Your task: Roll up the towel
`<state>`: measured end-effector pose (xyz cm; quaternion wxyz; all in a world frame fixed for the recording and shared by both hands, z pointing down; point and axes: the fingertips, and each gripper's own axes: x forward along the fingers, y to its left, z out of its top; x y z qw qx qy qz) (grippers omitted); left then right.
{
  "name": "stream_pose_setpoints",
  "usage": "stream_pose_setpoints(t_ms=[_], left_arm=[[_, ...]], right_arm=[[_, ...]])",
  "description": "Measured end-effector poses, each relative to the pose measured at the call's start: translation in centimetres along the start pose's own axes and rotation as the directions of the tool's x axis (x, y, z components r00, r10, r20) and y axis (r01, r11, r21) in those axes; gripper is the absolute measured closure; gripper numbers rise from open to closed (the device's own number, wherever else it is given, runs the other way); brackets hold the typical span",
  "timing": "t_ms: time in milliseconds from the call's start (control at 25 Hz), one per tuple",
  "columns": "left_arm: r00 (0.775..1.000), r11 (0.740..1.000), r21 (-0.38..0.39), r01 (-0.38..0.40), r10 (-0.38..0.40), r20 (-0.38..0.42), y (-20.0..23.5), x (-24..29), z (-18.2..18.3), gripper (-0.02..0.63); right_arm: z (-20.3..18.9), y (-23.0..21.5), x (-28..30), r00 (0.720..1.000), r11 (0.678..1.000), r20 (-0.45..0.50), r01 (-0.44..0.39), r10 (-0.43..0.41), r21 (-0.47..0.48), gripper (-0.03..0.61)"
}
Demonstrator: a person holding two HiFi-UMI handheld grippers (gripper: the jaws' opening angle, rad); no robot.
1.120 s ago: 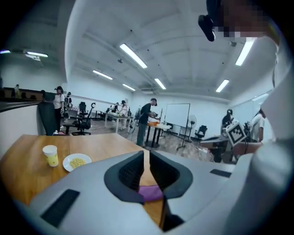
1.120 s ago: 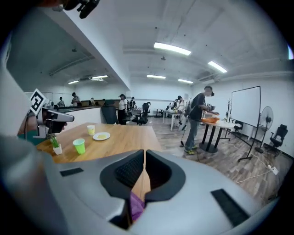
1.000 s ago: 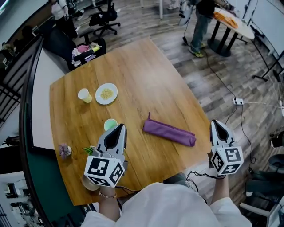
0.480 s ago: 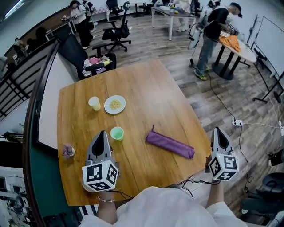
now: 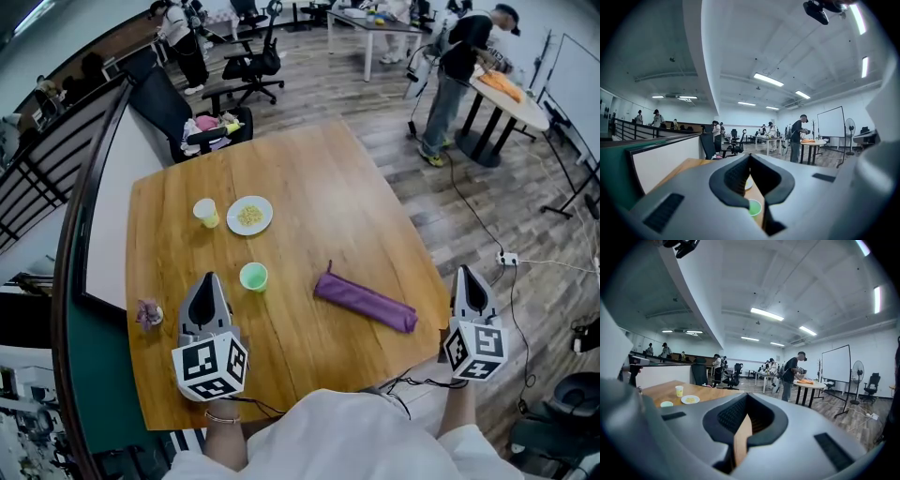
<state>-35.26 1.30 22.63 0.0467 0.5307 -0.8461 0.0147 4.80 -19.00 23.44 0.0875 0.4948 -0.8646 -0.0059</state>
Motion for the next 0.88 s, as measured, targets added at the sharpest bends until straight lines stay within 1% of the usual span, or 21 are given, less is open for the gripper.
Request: stream_pose_setpoints(t_ms=[160, 360, 560, 720, 880], left_arm=[[1.0, 1.0, 0.004, 0.0, 0.0, -0.004, -0.15, 0.11, -0.22, 0.609], [1.0, 0.999, 0.046, -0.005, 0.005, 0.006, -0.23, 0.25, 0.09, 0.609], [1.0, 0.999, 0.034, 0.005, -0.005, 0.001, -0.33, 0.29, -0.12, 0.609], [1.0, 1.0, 0.027, 0.004, -0.003, -0.007, -0.42, 0.13, -0.48, 0.609], [1.0, 1.0, 0.011, 0.004, -0.004, -0.016, -0.15, 0.15, -0.52, 0.609]], right_arm=[[0.1, -0.22, 0.16, 1.0, 1.0, 0.007, 0.009, -0.009, -0.001, 0.578], [0.18, -0.47, 0.28, 1.0, 1.0, 0.01, 0.017, -0.017, 0.005, 0.578], [-0.27, -0.2, 0.05, 1.0, 1.0, -0.009, 0.022, -0.022, -0.004, 0.578], [-0.6, -0.65, -0.04, 0.999, 0.999, -0.029, 0.036, -0.036, 0.014, 0.578], [-0.57, -0.78, 0.06, 0.998, 0.999, -0.043, 0.042, -0.041, 0.011, 0.578]])
